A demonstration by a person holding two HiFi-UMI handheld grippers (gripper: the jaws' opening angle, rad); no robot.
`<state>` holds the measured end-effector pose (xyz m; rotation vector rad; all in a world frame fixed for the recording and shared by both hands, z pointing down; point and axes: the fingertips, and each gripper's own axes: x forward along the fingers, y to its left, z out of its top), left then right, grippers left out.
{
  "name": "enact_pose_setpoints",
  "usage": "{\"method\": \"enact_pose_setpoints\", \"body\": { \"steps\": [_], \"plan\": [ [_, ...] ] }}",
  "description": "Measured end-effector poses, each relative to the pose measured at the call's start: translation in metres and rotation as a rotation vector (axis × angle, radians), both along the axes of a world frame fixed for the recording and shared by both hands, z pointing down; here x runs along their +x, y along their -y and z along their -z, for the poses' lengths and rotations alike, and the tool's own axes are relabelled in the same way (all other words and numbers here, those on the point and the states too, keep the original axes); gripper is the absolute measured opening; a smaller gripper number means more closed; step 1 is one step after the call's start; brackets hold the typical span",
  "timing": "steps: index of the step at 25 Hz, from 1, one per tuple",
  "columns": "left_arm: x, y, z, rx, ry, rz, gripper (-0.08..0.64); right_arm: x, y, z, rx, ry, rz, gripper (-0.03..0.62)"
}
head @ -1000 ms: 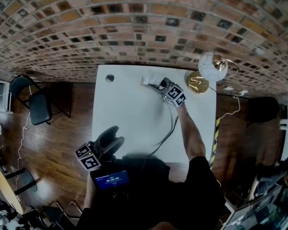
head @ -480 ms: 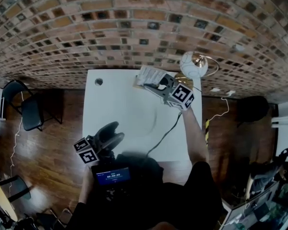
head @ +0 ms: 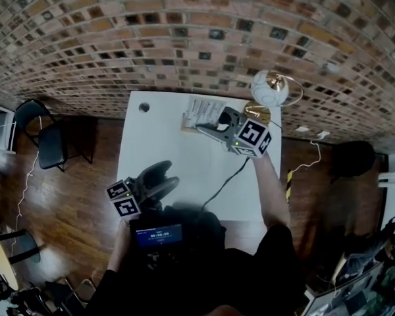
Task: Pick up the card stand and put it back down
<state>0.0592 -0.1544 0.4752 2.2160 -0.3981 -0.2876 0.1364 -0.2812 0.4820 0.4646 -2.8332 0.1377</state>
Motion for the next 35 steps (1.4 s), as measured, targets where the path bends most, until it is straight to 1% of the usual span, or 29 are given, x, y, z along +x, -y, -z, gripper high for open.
{"method": "enact_pose_setpoints", "body": {
  "steps": [6, 10, 14, 18, 24, 30, 32, 35],
  "plan": [
    [0.01, -0.011, 0.008, 0.019, -0.002, -0.002, 0.298, 0.002, -0.019, 0.019, 0.017, 0.021, 0.028, 0.15],
    [0.019, -0.012, 0.014, 0.035, -0.016, -0.001, 0.299, 0.01, -0.024, 0.036, 0.044, 0.028, 0.017, 0.15],
    [0.025, -0.02, 0.016, 0.068, 0.0, -0.011, 0.298, 0.017, -0.034, 0.04, 0.041, 0.027, 0.015, 0.15],
    [0.027, -0.023, 0.016, 0.072, 0.005, -0.017, 0.298, 0.021, -0.039, 0.038, 0.04, 0.017, 0.011, 0.15],
    [0.024, -0.031, 0.017, 0.078, 0.011, -0.004, 0.298, 0.016, -0.049, 0.038, 0.046, 0.023, 0.035, 0.15],
    [0.017, -0.042, 0.02, 0.076, 0.015, 0.02, 0.298, 0.011, -0.061, 0.044, 0.047, 0.052, 0.049, 0.15],
    [0.013, -0.045, 0.019, 0.071, 0.019, 0.027, 0.298, 0.009, -0.062, 0.043, 0.043, 0.059, 0.045, 0.15],
    [0.007, -0.05, 0.019, 0.065, 0.021, 0.034, 0.298, 0.006, -0.065, 0.038, 0.019, 0.093, 0.029, 0.149]
  ]
}}
